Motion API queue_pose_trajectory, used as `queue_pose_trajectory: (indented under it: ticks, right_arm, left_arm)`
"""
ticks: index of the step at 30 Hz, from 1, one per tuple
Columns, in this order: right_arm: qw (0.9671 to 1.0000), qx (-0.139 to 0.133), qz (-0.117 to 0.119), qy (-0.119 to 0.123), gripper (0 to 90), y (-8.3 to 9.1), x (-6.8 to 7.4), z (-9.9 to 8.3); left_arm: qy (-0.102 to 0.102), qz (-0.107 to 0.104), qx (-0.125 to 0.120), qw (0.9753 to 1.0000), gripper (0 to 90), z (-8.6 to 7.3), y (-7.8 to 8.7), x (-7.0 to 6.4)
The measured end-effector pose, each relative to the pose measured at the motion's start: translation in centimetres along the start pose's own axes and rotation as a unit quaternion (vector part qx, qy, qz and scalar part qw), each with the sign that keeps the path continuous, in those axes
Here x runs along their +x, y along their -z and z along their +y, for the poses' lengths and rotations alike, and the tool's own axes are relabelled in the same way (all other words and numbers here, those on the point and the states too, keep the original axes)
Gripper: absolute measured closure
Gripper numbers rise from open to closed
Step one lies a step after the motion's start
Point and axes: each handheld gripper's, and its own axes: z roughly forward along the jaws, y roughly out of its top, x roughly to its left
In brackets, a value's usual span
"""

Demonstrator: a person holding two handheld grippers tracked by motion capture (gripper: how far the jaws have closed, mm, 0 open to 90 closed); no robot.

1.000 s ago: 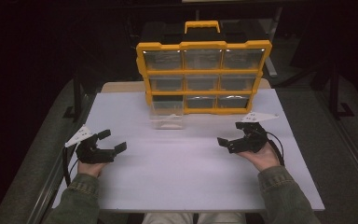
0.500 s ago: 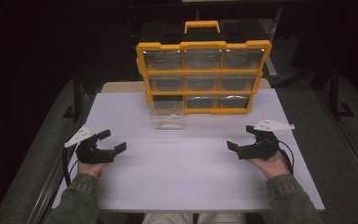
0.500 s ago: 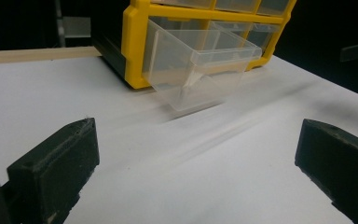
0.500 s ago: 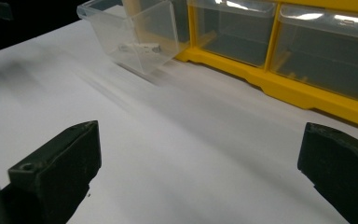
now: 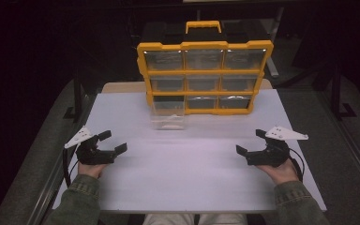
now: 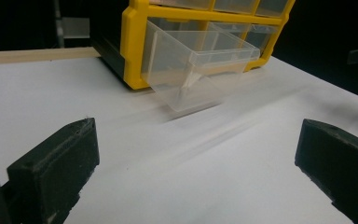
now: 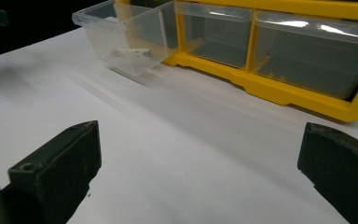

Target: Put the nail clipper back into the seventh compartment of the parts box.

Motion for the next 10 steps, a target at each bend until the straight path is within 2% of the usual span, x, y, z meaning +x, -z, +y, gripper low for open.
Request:
queue_pose_trajectory:
  ticks: [7,10]
  right_arm:
    - [0.9997,-0.012,-0.02,-0.001,0.0,0.51,-0.31,-0.55]
    - [0.9997,-0.017,-0.02,0.0,0.0,0.65,-0.25,-0.55]
  left_arm:
    - [0.002,-0.001,-0.005,1.0,0.0,0.01,0.09,0.02]
    - [0.002,-0.003,-0.006,1.0,0.0,0.03,0.19,-0.06]
